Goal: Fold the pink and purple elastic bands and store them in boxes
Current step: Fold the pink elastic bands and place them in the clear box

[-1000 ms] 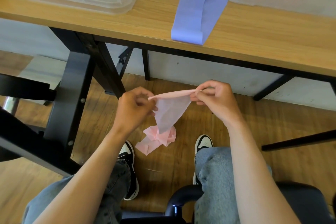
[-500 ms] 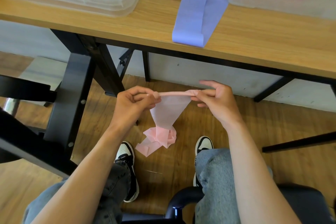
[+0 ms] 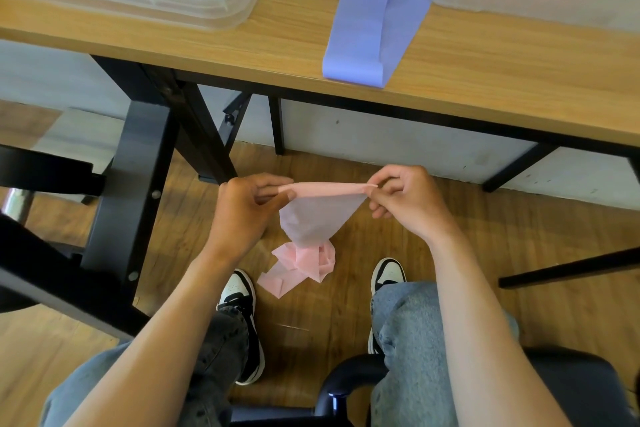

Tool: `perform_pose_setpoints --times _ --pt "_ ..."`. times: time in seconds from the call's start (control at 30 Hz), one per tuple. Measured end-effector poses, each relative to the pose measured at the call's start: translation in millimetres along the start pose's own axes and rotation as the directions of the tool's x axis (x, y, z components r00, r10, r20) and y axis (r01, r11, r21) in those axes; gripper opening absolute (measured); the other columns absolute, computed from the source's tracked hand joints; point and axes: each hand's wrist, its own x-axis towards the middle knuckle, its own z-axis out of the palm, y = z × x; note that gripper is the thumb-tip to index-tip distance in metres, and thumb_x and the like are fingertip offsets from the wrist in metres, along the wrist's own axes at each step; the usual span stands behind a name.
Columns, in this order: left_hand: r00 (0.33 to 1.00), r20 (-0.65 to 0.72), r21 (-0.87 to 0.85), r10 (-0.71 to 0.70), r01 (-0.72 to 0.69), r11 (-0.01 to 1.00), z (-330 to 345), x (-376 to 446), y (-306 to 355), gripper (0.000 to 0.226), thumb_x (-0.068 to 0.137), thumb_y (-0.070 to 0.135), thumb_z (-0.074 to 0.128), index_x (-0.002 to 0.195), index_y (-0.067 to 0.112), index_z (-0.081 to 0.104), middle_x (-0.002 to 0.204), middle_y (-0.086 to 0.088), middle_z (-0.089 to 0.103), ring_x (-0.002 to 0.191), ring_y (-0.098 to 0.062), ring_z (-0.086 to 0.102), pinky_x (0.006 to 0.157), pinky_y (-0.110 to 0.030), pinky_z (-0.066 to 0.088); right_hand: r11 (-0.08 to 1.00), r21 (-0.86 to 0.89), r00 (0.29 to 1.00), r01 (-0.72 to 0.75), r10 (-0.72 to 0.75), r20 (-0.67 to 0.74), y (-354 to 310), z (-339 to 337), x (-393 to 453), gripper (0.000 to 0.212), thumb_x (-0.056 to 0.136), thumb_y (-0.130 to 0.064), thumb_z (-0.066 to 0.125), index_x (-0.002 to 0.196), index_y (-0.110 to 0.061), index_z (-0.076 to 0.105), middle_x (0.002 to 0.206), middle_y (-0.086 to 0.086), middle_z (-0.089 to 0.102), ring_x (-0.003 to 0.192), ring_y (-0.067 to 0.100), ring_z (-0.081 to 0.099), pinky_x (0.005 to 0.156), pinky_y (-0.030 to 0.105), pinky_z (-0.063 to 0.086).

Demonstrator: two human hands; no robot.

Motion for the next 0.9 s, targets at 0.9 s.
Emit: perform_pose_setpoints --times 0.9 --pt "0.999 0.026 0.038 0.022 -0.023 0.999 0 -2 1 0.03 0.088 0.028 0.072 0.116 0.019 0.076 0.11 0.008 0.077 0.097 -0.001 0.073 0.085 -0.027 0.062 0.999 -0.02 0.995 0.043 -0.044 -0.084 -4 2 -2 0.015 0.097 -0.018 0.071 0.111 -0.018 0.077 0.107 -0.002 0.075 0.094 0.013 0.071 0.087 0.031 0.06"
